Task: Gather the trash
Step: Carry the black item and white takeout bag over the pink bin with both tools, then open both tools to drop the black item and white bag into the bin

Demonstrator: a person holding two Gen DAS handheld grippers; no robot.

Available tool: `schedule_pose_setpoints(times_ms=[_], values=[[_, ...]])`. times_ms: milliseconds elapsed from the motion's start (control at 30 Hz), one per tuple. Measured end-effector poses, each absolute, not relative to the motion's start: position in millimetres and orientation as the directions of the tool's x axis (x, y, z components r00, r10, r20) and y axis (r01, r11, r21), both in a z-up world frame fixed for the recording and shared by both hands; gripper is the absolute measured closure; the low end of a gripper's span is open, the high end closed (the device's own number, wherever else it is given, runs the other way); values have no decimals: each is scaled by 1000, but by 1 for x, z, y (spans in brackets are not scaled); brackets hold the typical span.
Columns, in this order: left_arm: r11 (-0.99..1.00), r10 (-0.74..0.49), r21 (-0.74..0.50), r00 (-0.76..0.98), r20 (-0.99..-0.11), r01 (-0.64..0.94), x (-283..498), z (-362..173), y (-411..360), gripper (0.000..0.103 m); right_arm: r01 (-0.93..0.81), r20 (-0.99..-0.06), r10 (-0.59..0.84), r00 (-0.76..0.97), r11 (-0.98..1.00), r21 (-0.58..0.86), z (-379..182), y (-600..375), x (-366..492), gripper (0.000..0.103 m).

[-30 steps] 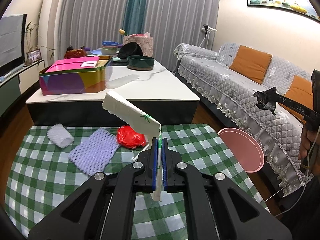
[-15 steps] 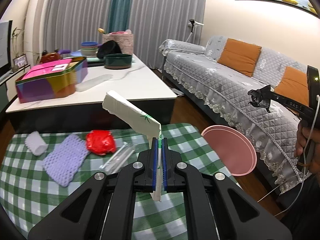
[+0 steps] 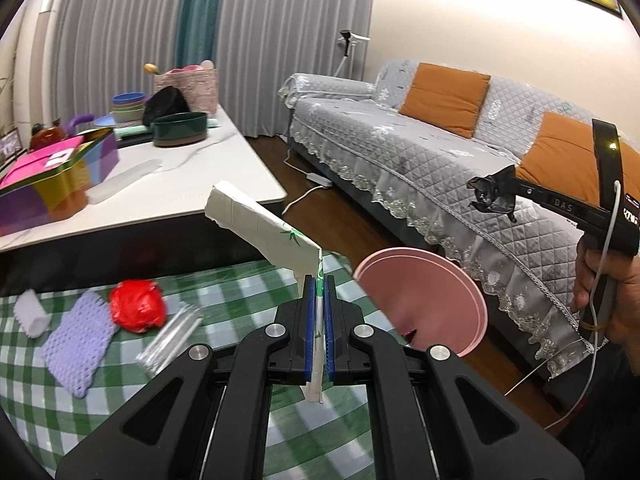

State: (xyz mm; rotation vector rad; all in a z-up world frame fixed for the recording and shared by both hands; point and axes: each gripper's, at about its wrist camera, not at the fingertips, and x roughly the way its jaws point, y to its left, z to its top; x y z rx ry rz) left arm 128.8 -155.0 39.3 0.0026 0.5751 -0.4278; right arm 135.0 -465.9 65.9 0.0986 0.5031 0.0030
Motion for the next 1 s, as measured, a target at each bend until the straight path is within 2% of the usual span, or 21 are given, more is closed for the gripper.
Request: schedule_pose_setpoints(times_ms=[567, 1000], values=[[845, -502, -125, 691, -520, 520, 158, 41, -244, 99, 86, -512, -43, 858, 994, 61, 53, -483, 154, 93], [813, -538, -134, 642, -546, 566, 178, 25, -279, 99, 108, -552, -64, 832, 993, 47, 38, -487, 169, 93]])
